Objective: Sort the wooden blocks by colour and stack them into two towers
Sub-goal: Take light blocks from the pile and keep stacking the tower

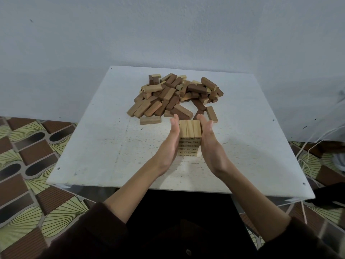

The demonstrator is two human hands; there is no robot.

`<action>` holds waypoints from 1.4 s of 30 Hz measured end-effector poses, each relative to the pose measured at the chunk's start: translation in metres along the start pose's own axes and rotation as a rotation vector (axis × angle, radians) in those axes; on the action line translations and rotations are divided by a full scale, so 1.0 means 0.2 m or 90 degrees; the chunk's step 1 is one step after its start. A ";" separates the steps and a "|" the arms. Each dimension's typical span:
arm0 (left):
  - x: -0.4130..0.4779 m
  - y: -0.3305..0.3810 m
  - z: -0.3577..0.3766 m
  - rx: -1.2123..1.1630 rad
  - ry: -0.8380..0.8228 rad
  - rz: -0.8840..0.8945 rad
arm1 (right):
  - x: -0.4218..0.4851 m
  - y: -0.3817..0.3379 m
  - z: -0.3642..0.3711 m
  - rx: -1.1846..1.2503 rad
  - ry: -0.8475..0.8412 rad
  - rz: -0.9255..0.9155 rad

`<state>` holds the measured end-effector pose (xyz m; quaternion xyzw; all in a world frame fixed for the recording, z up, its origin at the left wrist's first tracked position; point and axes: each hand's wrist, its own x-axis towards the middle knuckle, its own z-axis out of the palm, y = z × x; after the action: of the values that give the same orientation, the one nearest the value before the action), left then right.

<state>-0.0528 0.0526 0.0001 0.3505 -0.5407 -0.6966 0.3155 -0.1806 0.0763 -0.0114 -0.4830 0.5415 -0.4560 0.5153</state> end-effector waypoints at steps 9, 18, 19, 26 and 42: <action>0.00 0.00 0.00 -0.030 -0.001 -0.008 | -0.01 -0.01 0.01 0.007 0.006 0.008; 0.00 -0.02 -0.10 0.097 0.020 0.036 | -0.01 -0.04 -0.07 -0.034 -0.018 -0.045; 0.01 -0.02 -0.12 0.131 0.025 0.049 | -0.01 -0.05 -0.10 -0.048 -0.027 -0.052; 0.04 0.02 -0.19 0.298 0.004 0.102 | 0.05 -0.06 -0.19 -0.261 -0.061 -0.122; 0.08 0.03 -0.17 0.324 0.026 0.131 | 0.07 -0.08 -0.18 -0.304 -0.045 -0.147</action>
<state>-0.0324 0.0205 -0.0018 0.3759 -0.7247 -0.4953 0.2970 -0.2160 0.0596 0.0043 -0.6650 0.5568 -0.3540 0.3498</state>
